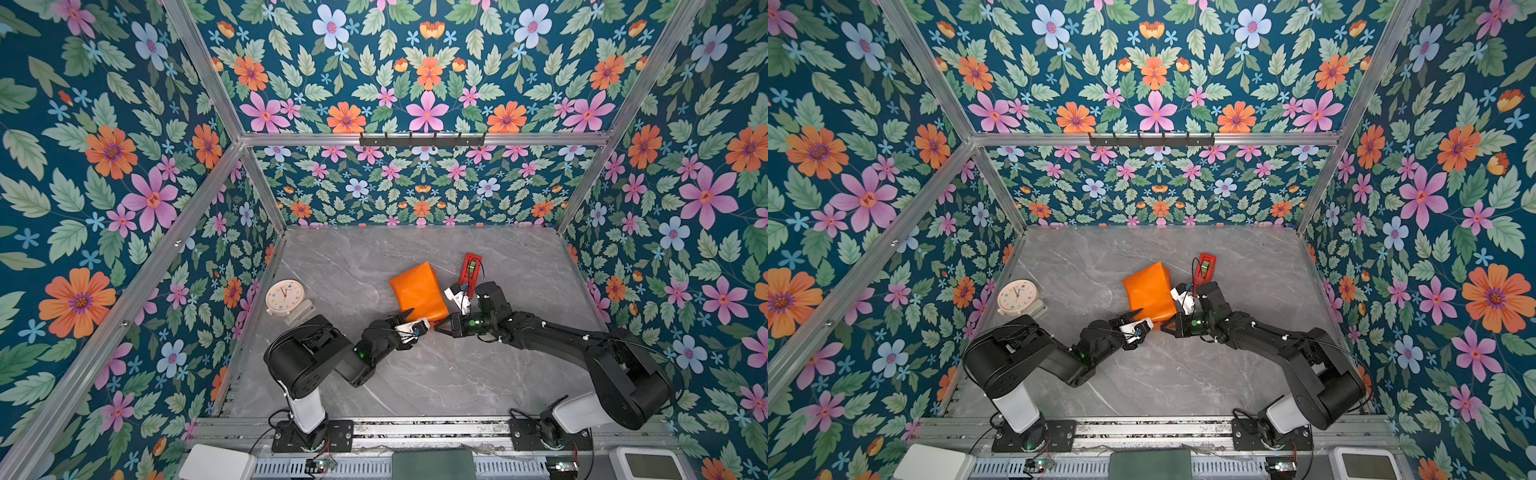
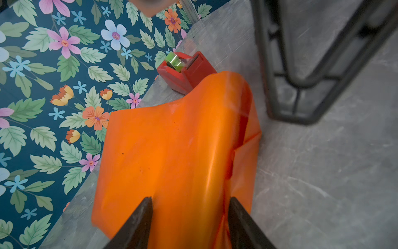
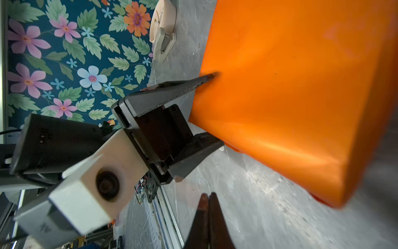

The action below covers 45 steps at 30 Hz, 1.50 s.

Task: Wrap a gift box in wrapping paper
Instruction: Wrap the gift box with the wrapping paper.

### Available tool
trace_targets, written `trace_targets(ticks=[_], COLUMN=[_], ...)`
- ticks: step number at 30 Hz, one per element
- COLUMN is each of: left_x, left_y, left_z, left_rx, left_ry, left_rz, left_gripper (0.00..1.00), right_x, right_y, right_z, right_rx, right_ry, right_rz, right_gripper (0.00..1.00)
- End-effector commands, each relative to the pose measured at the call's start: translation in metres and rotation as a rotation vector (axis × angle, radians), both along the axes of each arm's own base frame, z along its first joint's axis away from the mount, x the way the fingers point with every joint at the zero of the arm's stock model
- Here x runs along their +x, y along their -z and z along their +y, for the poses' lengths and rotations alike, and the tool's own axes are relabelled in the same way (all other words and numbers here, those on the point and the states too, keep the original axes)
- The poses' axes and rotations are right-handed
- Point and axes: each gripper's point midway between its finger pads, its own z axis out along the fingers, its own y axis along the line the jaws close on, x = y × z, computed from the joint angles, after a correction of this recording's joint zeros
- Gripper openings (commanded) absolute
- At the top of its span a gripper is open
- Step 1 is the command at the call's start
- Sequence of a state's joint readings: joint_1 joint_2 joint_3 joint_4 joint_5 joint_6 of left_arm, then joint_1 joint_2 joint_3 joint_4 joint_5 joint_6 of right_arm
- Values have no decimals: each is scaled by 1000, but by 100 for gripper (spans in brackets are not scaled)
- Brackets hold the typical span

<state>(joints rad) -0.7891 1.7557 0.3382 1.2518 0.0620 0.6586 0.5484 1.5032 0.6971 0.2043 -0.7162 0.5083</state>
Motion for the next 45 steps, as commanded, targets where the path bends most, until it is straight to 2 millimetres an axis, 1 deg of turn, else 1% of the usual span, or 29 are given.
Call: trace_targets(ticks=[1,5,9,13,18,32,45], left_x=[-6,-6,-6,-6,-6,-6,-6], left_y=[20,19,20,20,20,20,20], left_z=[2,2,2,2,2,2,2], left_rx=[50,49,50,50,51,52,51], left_ry=[12,13,15,15,14,15,15], left_rz=[65,62,64,64,64,65,64], left_gripper=[57,57,57,57,57,57,57], right_x=[8,11,11,9,11,13,16], right_y=[-3,3,13,17,25,29,28], right_z=[11,18,17,19,16,13,13], right_rx=[5,2,-10,-19,-51,-76,-87], right_ry=[-21,-17,-6,-9,9,20,33], right_rz=[-68,-48,-27,-21,-12,-9,-11], right_gripper=[0,0,0,0,0,0,0])
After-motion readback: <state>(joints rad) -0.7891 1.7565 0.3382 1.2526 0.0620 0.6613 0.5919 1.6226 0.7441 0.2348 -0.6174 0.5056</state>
